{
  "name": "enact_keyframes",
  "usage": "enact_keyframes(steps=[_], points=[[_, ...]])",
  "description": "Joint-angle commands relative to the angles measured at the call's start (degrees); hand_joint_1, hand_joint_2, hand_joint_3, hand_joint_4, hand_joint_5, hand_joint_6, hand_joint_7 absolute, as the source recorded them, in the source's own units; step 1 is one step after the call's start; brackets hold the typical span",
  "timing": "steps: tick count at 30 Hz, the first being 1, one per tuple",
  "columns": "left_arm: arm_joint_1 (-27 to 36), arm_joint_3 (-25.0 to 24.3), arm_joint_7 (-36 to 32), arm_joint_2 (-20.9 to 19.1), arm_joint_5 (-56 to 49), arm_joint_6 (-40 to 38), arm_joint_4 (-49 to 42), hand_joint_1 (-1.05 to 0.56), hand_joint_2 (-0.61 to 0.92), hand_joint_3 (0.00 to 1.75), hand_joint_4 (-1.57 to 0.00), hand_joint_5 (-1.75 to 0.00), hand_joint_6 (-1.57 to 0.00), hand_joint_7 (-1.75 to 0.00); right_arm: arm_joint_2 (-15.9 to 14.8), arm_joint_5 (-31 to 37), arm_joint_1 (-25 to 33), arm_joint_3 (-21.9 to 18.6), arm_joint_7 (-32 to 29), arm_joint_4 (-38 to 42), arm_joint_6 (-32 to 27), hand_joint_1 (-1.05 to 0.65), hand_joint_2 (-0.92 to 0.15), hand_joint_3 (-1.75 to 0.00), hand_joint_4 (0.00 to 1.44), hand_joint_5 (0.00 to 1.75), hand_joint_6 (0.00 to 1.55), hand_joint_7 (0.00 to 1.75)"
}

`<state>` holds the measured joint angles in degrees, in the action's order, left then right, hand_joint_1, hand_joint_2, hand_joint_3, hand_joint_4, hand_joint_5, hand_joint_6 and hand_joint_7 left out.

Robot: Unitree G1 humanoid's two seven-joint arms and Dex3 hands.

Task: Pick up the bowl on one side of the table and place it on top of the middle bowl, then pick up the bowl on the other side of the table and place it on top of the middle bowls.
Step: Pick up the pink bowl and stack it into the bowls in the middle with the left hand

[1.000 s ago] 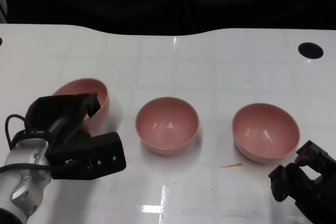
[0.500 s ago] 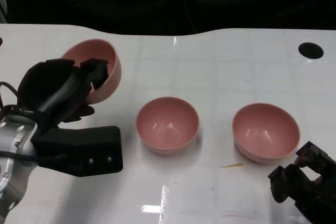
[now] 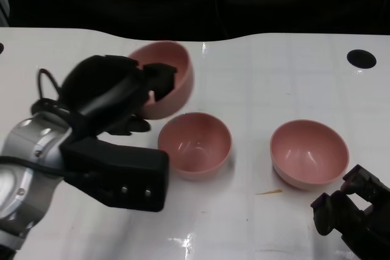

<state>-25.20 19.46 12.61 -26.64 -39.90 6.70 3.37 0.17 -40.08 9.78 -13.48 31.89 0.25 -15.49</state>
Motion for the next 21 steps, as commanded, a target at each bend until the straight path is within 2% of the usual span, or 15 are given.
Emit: enact_keyframes(steps=[1,4,7,10,11,14,21], points=[[-2.3,1.9,1.2,1.3,-0.7,1.3,-1.4,-0.06,0.91,0.13,-0.68,-1.75,-0.54,-1.74,-0.1,-0.1,0.2,-0.3,0.2,-0.4,0.9,-0.03,-0.54,-1.14,0.86,1.72,0.91,1.24],[-3.6,3.9,1.0,3.0,-1.7,2.5,-3.8,-0.04,0.87,0.07,-0.68,-1.75,-0.53,-1.69,0.0,-0.1,0.4,-0.1,-0.2,-0.8,0.6,-0.03,-0.52,-1.15,0.88,1.69,0.92,1.22],[-4.9,5.5,1.8,4.3,-2.2,2.4,-6.1,-0.08,0.91,0.05,-0.68,-1.75,-0.57,-1.58,0.0,0.0,0.5,0.0,-0.2,-1.0,0.6,-0.04,-0.53,-1.13,0.89,1.67,0.93,1.2],[-6.1,6.8,3.0,5.5,-3.2,1.3,-8.2,-0.11,0.92,0.08,-0.66,-1.74,-0.74,-1.16,0.1,0.3,0.7,0.1,-0.7,-1.3,0.8,-0.05,-0.52,-1.13,0.89,1.67,0.95,1.18],[-6.4,7.1,2.9,6.0,-3.4,1.3,-9.1,-0.09,0.92,0.08,-0.65,-1.74,-0.75,-1.15,0.1,0.3,0.7,0.2,-0.8,-1.4,0.7,-0.05,-0.51,-1.13,0.9,1.67,0.95,1.18],[-7.2,7.9,1.7,7.1,-3.9,2.1,-12.2,-0.06,0.92,0.08,-0.66,-1.75,-0.57,-1.57,0.2,0.3,1.1,0.3,-1.4,-2.1,0.5,-0.05,-0.5,-1.16,0.9,1.66,0.95,1.18],[-7.7,7.6,0.9,8.2,-3.5,3.5,-16.1,-0.05,0.92,0.09,-0.67,-1.75,-0.53,-1.67,0.0,0.4,1.3,0.3,-1.7,-2.5,0.3,-0.06,-0.51,-1.12,0.9,1.65,0.95,1.16]])
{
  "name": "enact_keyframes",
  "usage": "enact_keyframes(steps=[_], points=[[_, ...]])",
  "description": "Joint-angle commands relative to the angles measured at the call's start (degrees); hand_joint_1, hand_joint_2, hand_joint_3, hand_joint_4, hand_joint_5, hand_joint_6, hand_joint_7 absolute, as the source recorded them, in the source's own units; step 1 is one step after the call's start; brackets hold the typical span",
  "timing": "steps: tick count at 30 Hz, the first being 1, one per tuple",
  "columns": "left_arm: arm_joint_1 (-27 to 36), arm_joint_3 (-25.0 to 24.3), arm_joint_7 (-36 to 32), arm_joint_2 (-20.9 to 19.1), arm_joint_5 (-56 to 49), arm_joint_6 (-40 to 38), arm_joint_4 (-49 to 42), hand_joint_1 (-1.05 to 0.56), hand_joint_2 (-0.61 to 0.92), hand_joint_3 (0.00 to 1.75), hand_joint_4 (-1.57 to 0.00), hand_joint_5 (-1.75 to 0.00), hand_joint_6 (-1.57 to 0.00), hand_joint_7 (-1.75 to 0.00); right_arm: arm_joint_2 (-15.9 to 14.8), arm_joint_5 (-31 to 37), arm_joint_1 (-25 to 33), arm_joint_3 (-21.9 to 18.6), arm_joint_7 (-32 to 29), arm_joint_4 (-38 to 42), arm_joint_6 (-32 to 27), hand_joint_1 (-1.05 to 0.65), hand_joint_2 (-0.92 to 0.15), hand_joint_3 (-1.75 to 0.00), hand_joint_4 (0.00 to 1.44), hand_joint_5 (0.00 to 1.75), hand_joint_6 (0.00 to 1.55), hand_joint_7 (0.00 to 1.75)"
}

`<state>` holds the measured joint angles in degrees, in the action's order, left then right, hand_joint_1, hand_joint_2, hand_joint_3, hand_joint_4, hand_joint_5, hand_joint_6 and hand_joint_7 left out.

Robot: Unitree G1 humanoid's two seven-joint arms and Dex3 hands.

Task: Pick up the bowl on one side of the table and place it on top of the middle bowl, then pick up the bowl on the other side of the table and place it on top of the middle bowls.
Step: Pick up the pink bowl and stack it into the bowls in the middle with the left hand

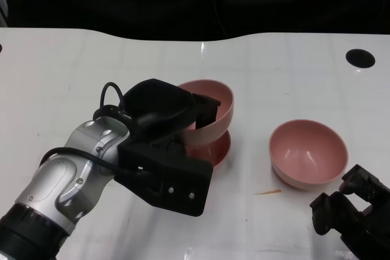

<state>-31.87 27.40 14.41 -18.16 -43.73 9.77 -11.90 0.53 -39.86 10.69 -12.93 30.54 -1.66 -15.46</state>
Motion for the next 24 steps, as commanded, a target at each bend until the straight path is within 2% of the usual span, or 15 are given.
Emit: enact_keyframes(steps=[1,8,9,11,20,24], points=[[-0.9,-0.4,-0.9,-0.3,0.4,0.5,-1.0,-0.06,0.92,0.1,-0.67,-1.75,-0.51,-1.7,-0.3,0.2,0.4,-0.2,-0.3,-0.5,0.7,-0.05,-0.52,-1.11,0.9,1.65,0.95,1.16],[-0.4,-0.4,-0.1,-0.4,0.3,-0.3,-0.9,-0.06,0.92,0.14,-0.64,-1.75,-0.44,-1.74,-0.4,-0.6,0.2,-0.4,1.0,0.1,0.4,-0.04,-0.53,-1.14,0.89,1.66,0.94,1.18],[-0.3,-0.3,0.0,-0.4,0.2,-0.6,-0.9,-0.07,0.92,0.14,-0.63,-1.75,-0.49,-1.65,-0.5,-0.6,0.2,-0.5,1.3,0.4,0.6,-0.04,-0.53,-1.14,0.89,1.66,0.93,1.19],[-0.2,-0.1,0.0,-0.5,-0.2,-0.6,-0.8,-0.07,0.92,0.14,-0.63,-1.75,-0.51,-1.59,-0.6,-0.7,0.0,-0.6,2.0,1.0,0.9,-0.05,-0.53,-1.14,0.89,1.66,0.93,1.19],[0.4,0.1,-0.5,-0.4,0.2,0.3,-1.5,-0.06,0.92,0.14,-0.61,-1.75,-0.46,-1.68,-0.6,-0.4,-0.2,-0.6,2.6,1.5,1.5,-0.04,-0.54,-1.13,0.89,1.66,0.92,1.2],[0.4,0.4,-0.3,-0.4,-0.2,0.3,-1.8,-0.06,0.92,0.14,-0.61,-1.75,-0.43,-1.71,-0.5,-0.2,0.3,-0.5,0.9,0.1,0.6,-0.03,-0.55,-1.11,0.89,1.67,0.93,1.21]])
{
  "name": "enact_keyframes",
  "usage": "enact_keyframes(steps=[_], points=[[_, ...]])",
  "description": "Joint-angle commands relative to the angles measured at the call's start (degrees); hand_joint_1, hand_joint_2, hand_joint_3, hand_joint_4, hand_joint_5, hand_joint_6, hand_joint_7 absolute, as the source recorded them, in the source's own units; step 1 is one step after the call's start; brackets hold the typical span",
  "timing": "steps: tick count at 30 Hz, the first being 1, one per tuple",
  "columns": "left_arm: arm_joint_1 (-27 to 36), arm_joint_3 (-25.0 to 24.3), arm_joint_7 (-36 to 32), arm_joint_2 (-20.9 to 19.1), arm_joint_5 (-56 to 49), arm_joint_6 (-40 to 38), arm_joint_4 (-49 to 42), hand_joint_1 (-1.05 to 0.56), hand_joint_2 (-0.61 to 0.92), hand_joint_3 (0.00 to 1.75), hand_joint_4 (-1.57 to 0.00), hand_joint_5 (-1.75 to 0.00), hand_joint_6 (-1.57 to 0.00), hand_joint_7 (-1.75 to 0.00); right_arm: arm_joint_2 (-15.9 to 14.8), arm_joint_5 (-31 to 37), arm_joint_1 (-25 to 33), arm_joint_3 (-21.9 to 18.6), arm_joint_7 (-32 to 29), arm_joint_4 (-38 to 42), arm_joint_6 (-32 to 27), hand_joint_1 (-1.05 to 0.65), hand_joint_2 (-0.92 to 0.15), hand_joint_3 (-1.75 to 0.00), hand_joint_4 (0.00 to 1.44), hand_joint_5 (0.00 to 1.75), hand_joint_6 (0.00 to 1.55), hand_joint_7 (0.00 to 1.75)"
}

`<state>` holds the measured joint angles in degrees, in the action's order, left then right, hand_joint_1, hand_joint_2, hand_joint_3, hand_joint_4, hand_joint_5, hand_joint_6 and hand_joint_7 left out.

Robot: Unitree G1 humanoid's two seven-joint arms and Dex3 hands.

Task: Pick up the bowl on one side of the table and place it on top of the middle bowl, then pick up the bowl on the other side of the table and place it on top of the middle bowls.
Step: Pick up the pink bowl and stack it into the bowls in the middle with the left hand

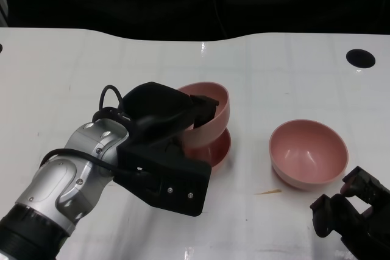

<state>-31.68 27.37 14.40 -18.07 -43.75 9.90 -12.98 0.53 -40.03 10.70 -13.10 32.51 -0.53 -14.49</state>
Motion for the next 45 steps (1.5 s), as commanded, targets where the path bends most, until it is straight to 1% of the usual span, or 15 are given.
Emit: enact_keyframes(steps=[1,2,3,5,7,9,10,12,19,21,24,34,39,42,45], points=[[0.2,0.5,-0.4,-0.5,-0.4,0.3,-0.8,-0.07,0.92,0.14,-0.61,-1.75,-0.46,-1.66,-0.5,0.0,0.4,-0.3,-1.4,-1.4,-0.5,-0.03,-0.55,-1.12,0.89,1.68,0.93,1.21],[0.2,0.6,-0.3,-0.5,-0.4,0.2,-0.7,-0.08,0.92,0.13,-0.61,-1.75,-0.49,-1.59,-0.5,-0.1,0.4,-0.3,-1.3,-1.2,-0.4,-0.04,-0.55,-1.12,0.88,1.68,0.92,1.22],[0.2,0.6,-0.2,-0.5,-0.4,0.2,-0.7,-0.09,0.92,0.12,-0.62,-1.74,-0.64,-1.28,-0.6,-0.2,0.4,-0.3,-1.0,-1.0,-0.4,-0.04,-0.55,-1.12,0.88,1.69,0.91,1.23],[0.3,0.7,0.4,-0.6,-0.4,-0.2,-0.3,-0.11,0.92,0.1,-0.65,-1.68,-0.86,-0.81,-0.7,-0.2,0.3,-0.3,-0.8,-0.8,-0.2,-0.03,-0.55,-1.12,0.87,1.69,0.91,1.23],[0.4,0.7,0.5,-0.8,-0.3,-0.1,0.0,-0.13,0.92,0.07,-0.76,-1.42,-1.06,-0.33,-0.7,-0.2,0.3,-0.3,-0.7,-0.8,-0.2,-0.03,-0.55,-1.12,0.87,1.7,0.9,1.23],[0.5,0.6,0.3,-0.9,-0.1,0.3,0.1,-0.14,0.92,0.07,-0.82,-1.22,-1.14,-0.14,-0.6,-0.3,0.4,-0.3,-0.8,-1.1,-0.3,-0.03,-0.56,-1.12,0.87,1.71,0.9,1.24],[0.7,0.4,-0.1,-1.0,0.0,0.6,0.0,-0.14,0.92,0.07,-0.86,-1.1,-1.16,-0.1,-0.6,-0.4,0.3,-0.3,-0.8,-1.0,-0.4,-0.03,-0.56,-1.12,0.87,1.71,0.9,1.23],[0.8,0.3,-0.7,-1.2,0.1,1.2,-0.2,-0.14,0.92,0.08,-0.88,-0.99,-1.18,-0.07,-0.6,-0.1,0.4,-0.2,-1.2,-1.2,-0.3,-0.03,-0.56,-1.12,0.87,1.69,0.91,1.23],[1.2,0.0,-1.4,-1.0,0.6,2.6,-1.4,-0.15,0.92,0.13,-0.92,-0.79,-1.2,-0.04,-0.5,-0.2,0.4,-0.4,-1.0,-1.0,0.0,-0.03,-0.55,-1.12,0.88,1.68,0.92,1.22],[1.2,-0.1,-1.1,-0.9,0.8,2.8,-1.8,-0.15,0.92,0.11,-0.99,-0.6,-1.19,-0.02,-0.6,-0.1,0.3,-0.4,-0.5,-0.8,0.3,-0.03,-0.55,-1.13,0.88,1.69,0.91,1.23],[1.1,0.1,-1.5,-1.0,0.6,3.2,-2.4,-0.15,0.92,0.08,-1.04,-0.48,-1.17,0.0,-0.7,-0.5,0.1,-0.6,0.3,-0.1,0.4,-0.04,-0.56,-1.12,0.86,1.7,0.9,1.23],[0.8,1.0,-4.4,-0.7,-1.2,4.0,-5.8,-0.16,0.92,0.04,-1.09,-0.46,-1.17,0.0,-1.1,-1.1,-0.3,-1.2,1.4,0.6,-0.3,-0.03,-0.59,-1.06,0.87,1.67,0.92,1.17],[0.5,1.2,-5.1,-0.6,-1.2,4.2,-7.7,-0.16,0.92,0.03,-1.06,-0.44,-1.15,0.0,-0.9,-0.8,-0.1,-1.2,0.4,-0.1,-0.7,-0.03,-0.59,-1.06,0.88,1.66,0.93,1.17],[0.4,1.4,-6.3,-0.7,-1.7,4.7,-8.9,-0.17,0.92,0.03,-1.08,-0.44,-1.16,0.0,-1.1,-0.9,0.0,-1.2,0.4,-0.3,-1.0,-0.03,-0.6,-1.06,0.87,1.67,0.92,1.18],[0.2,1.6,-7.6,-0.7,-2.0,5.1,-10.1,-0.18,0.92,0.02,-1.07,-0.43,-1.16,0.0,-1.4,-1.6,-0.6,-1.5,2.4,1.0,-1.0,-0.03,-0.62,-1.02,0.85,1.67,0.91,1.17]])
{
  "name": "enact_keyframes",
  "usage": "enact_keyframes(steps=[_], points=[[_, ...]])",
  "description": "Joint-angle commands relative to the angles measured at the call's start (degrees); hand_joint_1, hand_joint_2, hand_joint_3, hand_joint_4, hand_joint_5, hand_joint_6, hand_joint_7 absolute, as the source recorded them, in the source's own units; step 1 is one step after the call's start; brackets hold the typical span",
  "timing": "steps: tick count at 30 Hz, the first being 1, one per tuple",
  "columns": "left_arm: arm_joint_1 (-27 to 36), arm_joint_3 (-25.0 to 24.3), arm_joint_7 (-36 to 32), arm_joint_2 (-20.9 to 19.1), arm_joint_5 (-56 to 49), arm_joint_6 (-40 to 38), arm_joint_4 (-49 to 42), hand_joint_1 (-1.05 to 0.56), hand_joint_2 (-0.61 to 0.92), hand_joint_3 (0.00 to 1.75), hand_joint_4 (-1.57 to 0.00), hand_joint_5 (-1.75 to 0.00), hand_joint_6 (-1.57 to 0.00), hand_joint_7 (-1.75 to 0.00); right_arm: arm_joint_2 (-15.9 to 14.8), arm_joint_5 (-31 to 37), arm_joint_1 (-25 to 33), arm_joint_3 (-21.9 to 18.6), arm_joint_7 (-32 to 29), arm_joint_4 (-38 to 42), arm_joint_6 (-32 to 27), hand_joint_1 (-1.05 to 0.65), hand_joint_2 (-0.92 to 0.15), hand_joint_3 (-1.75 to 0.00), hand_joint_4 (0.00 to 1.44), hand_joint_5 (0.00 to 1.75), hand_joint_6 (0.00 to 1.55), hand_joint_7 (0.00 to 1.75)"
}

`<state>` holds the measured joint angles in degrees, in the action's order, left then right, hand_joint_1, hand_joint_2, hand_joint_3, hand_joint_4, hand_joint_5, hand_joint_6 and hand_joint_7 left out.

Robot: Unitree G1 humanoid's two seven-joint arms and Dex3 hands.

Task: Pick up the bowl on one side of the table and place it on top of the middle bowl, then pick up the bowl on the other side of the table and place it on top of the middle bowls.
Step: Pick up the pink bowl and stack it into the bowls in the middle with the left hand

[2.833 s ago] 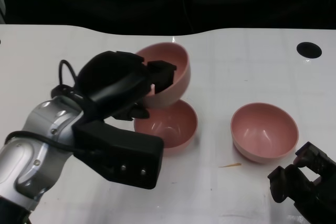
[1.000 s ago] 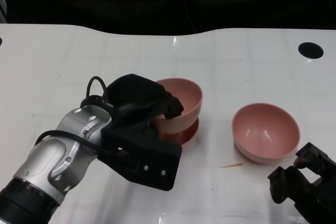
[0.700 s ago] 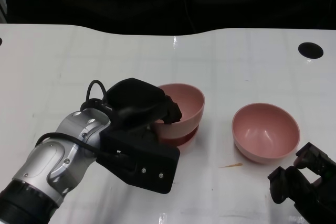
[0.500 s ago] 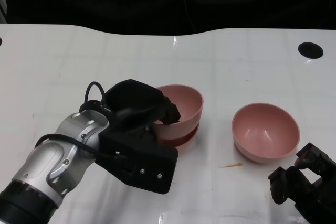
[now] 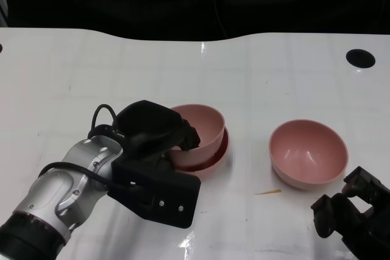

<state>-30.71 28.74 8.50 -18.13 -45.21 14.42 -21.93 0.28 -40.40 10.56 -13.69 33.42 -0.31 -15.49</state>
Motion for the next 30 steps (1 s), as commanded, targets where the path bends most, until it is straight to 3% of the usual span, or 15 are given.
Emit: enact_keyframes(steps=[1,6,9,12,15,16,17,21,24,30], points=[[-0.8,0.3,-2.1,-0.6,-0.7,0.7,-1.5,-0.18,0.92,0.02,-1.06,-0.42,-1.15,0.0,-1.2,-1.4,-0.6,-1.0,2.0,1.2,0.2,-0.03,-0.64,-1.0,0.85,1.67,0.9,1.17],[-0.9,0.4,-4.8,-0.4,-0.8,2.3,-3.6,-0.19,0.92,0.02,-1.02,-0.4,-1.16,-0.01,-1.0,-1.4,-0.2,-1.0,0.7,0.4,-0.4,-0.04,-0.61,-1.04,0.88,1.64,0.92,1.16],[-1.2,0.5,-6.9,-0.3,-0.6,4.1,-5.3,-0.2,0.91,0.0,-0.87,-0.6,-1.16,0.0,-1.0,-1.2,0.0,-0.9,0.5,0.1,-0.2,-0.03,-0.61,-1.04,0.88,1.64,0.92,1.16],[-1.4,0.4,-7.6,-0.1,-0.3,5.0,-6.3,-0.21,0.92,0.0,-0.93,-0.32,-1.16,0.0,-1.0,-1.2,-0.1,-0.8,1.0,0.4,0.3,-0.03,-0.63,-1.03,0.87,1.65,0.92,1.16],[-1.0,0.4,-8.2,0.1,-0.8,4.4,-5.8,-0.42,0.92,0.07,-0.65,-0.06,-0.95,0.0,-1.2,-1.2,-0.2,-0.9,1.4,0.6,0.4,-0.03,-0.63,-1.02,0.85,1.66,0.9,1.17],[-0.7,0.6,-8.3,0.0,-1.5,3.7,-5.1,-0.47,0.92,0.09,-0.61,-0.04,-0.9,0.0,-1.4,-1.1,-0.3,-0.9,1.9,1.0,0.6,-0.03,-0.63,-1.01,0.85,1.67,0.9,1.17],[-0.5,0.8,-8.5,-0.2,-2.2,3.3,-4.6,-0.66,0.92,0.19,-0.45,-0.02,-0.76,0.0,-1.4,-1.0,-0.4,-0.9,2.0,1.2,0.7,-0.03,-0.63,-1.01,0.85,1.67,0.9,1.17],[0.3,1.2,-7.6,-0.3,-3.7,0.9,-2.8,-0.95,0.92,0.38,-0.09,0.0,-0.44,0.0,-1.1,-0.7,-0.1,-0.8,0.5,0.2,0.3,-0.03,-0.62,-1.01,0.88,1.65,0.92,1.17],[0.7,1.9,-8.3,-0.5,-5.6,-0.6,-1.9,-1.03,0.92,0.51,-0.01,0.0,-0.31,0.0,-0.9,-0.4,0.2,-0.6,-0.9,-0.7,0.1,-0.03,-0.61,-1.01,0.9,1.64,0.94,1.16],[1.3,2.1,-10.3,-0.5,-6.6,-1.3,-1.5,-1.05,0.92,0.55,0.0,0.0,-0.27,0.0,-1.3,-1.0,0.0,-0.6,-0.1,-0.2,0.0,-0.03,-0.62,-1.01,0.89,1.65,0.93,1.16]])
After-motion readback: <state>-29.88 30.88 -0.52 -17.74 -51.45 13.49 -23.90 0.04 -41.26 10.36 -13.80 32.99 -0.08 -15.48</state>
